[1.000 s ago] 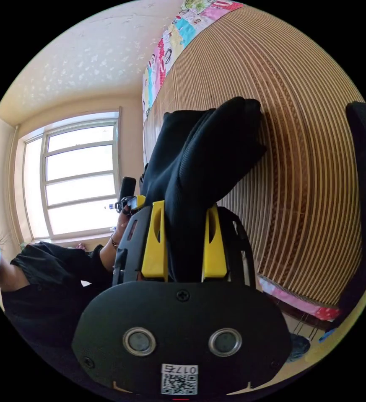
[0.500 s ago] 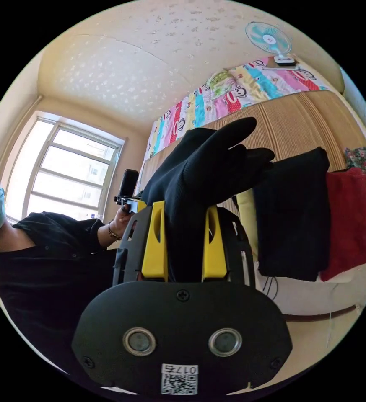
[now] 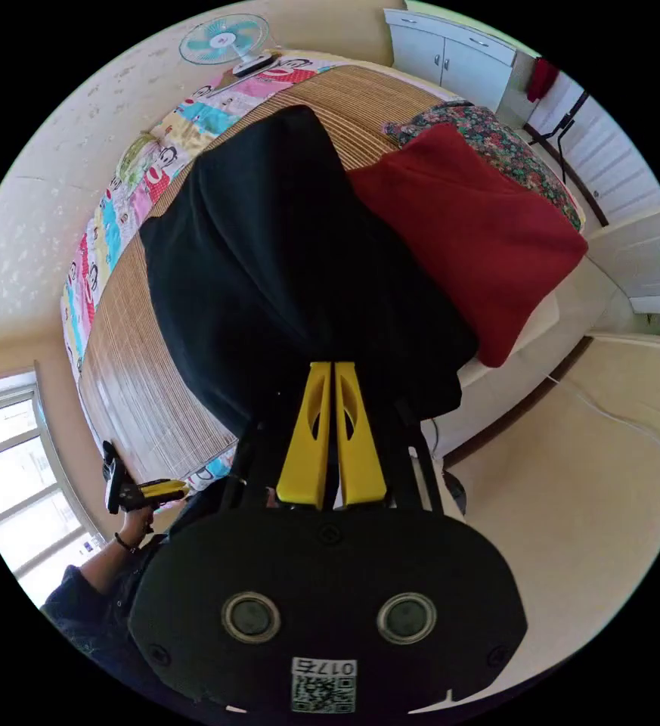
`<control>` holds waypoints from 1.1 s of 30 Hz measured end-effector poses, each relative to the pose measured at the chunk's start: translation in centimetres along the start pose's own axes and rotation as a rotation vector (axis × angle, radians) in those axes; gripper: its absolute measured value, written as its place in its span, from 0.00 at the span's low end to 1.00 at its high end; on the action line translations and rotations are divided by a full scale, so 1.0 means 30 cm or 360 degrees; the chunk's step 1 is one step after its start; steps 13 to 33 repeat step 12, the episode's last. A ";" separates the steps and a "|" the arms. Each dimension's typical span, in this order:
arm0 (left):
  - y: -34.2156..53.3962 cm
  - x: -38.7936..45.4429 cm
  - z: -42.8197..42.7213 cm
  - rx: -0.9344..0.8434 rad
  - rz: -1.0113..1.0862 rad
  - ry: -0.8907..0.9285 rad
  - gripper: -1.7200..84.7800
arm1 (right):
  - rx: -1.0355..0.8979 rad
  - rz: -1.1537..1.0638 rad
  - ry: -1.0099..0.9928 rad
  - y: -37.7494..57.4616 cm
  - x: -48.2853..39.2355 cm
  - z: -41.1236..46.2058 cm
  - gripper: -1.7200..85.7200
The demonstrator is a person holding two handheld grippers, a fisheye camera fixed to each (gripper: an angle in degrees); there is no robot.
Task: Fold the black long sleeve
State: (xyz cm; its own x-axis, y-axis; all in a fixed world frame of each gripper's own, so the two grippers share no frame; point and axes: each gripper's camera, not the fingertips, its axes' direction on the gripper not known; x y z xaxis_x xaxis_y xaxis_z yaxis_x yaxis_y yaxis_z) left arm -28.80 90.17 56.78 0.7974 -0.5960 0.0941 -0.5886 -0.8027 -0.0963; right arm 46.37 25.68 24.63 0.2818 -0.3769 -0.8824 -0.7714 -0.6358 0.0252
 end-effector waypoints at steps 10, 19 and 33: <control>1.289 -0.727 0.351 0.0774 -0.2046 0.1481 0.08 | 0.0695 0.0038 -0.0341 0.377 -0.160 -0.295 0.02; 1.431 -0.634 0.470 0.0876 -0.2181 0.1624 0.08 | 0.0710 0.0060 -0.0507 0.447 -0.235 -0.257 0.02; 1.431 -0.634 0.470 0.0876 -0.2181 0.1624 0.08 | 0.0710 0.0060 -0.0507 0.447 -0.235 -0.257 0.02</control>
